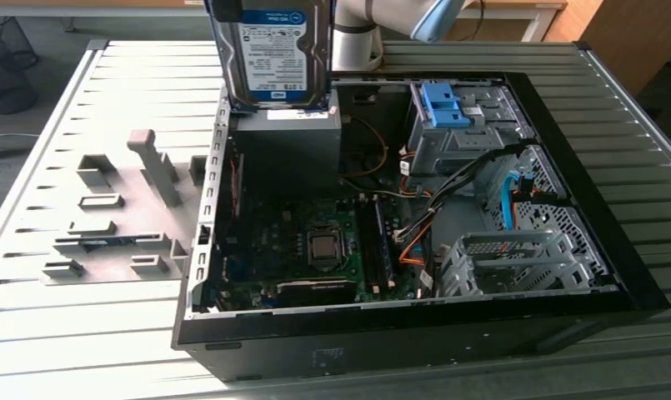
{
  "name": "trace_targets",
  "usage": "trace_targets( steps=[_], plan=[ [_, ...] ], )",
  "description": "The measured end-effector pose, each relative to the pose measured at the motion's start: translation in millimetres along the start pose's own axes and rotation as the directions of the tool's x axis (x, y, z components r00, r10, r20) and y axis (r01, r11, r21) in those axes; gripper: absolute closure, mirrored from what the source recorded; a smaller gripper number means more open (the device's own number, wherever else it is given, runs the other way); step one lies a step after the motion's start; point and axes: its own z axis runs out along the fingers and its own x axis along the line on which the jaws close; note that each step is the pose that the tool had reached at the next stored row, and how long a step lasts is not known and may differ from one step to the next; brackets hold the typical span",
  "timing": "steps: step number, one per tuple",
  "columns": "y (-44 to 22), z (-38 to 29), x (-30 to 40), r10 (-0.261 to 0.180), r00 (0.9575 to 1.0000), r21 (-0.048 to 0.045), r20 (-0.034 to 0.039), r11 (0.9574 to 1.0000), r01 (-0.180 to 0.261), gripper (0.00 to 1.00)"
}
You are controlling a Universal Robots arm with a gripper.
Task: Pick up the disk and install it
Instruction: 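Pick up the disk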
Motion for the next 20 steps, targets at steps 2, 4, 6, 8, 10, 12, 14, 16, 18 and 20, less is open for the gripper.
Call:
trace_targets(
  steps=[2,4,6,8,10,12,14,16,18,20],
  plan=[
    [-3.3,0.0,-0.1,0.000,1.0000,0.0000,0.0000,1.0000,0.000,0.64],
    [-6.2,0.0,-0.2,0.000,1.0000,0.0000,-0.0001,1.0000,0.000,0.64],
    [-8.5,0.0,-0.3,0.000,1.0000,0.0000,0.0000,1.0000,0.000,0.64],
    [-9.8,0.0,-0.2,0.000,1.0000,0.0000,0.0001,1.0000,0.000,0.64],
    [-10.0,0.0,-0.3,0.000,1.0000,0.0000,0.0000,1.0000,0.000,0.64],
    [-10.0,0.0,-0.3,0.000,1.0000,0.0000,-0.0001,1.0000,0.000,0.64],
    [-10.0,0.0,-0.3,0.000,1.0000,0.0000,-0.0001,1.0000,0.000,0.64],
    [-10.0,0.0,-0.3,0.000,1.0000,0.0000,-0.0001,1.0000,0.000,0.64],
    [-10.0,0.0,-0.3,0.000,1.0000,0.0001,-0.0002,1.0000,0.000,0.64],
    [-10.0,0.0,-0.3,0.000,1.0000,0.0000,-0.0002,1.0000,0.000,0.64]
  ],
)
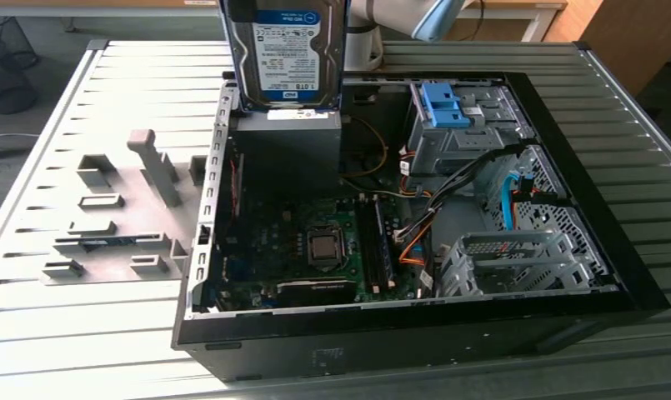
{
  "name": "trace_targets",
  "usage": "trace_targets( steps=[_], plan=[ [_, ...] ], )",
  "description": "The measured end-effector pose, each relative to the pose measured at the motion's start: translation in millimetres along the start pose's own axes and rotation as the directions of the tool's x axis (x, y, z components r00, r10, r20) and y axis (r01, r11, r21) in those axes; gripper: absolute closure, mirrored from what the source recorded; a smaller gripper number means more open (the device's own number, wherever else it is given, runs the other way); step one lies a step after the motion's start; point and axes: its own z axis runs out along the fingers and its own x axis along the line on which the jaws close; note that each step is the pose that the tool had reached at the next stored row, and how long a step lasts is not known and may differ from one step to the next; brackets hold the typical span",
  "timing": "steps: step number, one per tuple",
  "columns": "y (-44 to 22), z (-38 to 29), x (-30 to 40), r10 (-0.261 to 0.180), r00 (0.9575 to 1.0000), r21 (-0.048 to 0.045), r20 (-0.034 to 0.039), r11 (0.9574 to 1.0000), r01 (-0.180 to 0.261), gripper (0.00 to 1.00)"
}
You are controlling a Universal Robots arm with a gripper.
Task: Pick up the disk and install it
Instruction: 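Pick up the disk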
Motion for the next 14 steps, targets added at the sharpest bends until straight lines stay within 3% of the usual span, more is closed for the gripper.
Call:
trace_targets(
  steps=[10,14],
  plan=[
    [-11.3,0.1,0.0,0.000,1.0000,0.0001,-0.0001,1.0000,0.000,0.64],
    [-12.1,-0.1,6.3,0.000,1.0000,0.0002,-0.0029,1.0000,0.000,0.64]
  ],
)
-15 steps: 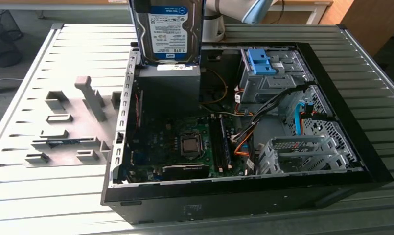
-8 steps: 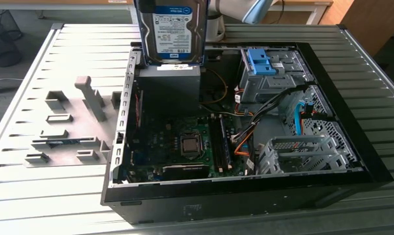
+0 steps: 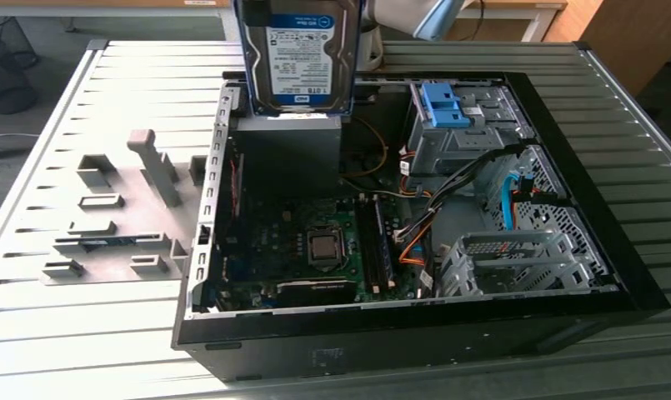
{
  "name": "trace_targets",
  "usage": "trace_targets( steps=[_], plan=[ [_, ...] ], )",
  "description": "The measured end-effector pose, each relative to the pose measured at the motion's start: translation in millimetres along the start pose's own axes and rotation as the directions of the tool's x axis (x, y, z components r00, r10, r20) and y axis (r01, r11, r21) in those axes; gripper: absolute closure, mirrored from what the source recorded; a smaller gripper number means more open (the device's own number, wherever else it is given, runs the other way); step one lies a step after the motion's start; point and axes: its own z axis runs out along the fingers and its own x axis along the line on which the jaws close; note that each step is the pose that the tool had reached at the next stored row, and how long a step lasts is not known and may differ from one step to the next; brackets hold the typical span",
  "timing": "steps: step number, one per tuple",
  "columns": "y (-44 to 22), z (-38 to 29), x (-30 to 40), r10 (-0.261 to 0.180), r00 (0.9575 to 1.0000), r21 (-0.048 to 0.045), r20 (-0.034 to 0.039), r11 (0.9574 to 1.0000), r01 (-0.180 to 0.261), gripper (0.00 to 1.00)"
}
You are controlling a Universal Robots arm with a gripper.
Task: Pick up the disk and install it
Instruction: 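Pick up the disk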
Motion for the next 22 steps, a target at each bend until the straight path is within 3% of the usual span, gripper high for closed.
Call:
trace_targets(
  steps=[3,5,14,17,22],
  plan=[
    [-1.1,-0.1,4.9,0.000,1.0000,0.0000,-0.0028,1.0000,0.000,0.64],
    [-5.6,0.0,5.5,0.000,1.0000,0.0002,-0.0061,1.0000,0.000,0.64],
    [-42.1,1.3,4.8,0.000,0.9999,0.0003,-0.0105,1.0000,0.000,0.64],
    [-44.1,1.5,8.6,0.000,0.9999,0.0003,-0.0107,1.0000,0.000,0.64],
    [-44.6,1.6,23.0,0.000,0.9999,0.0003,-0.0109,1.0000,0.000,0.64]
  ],
)
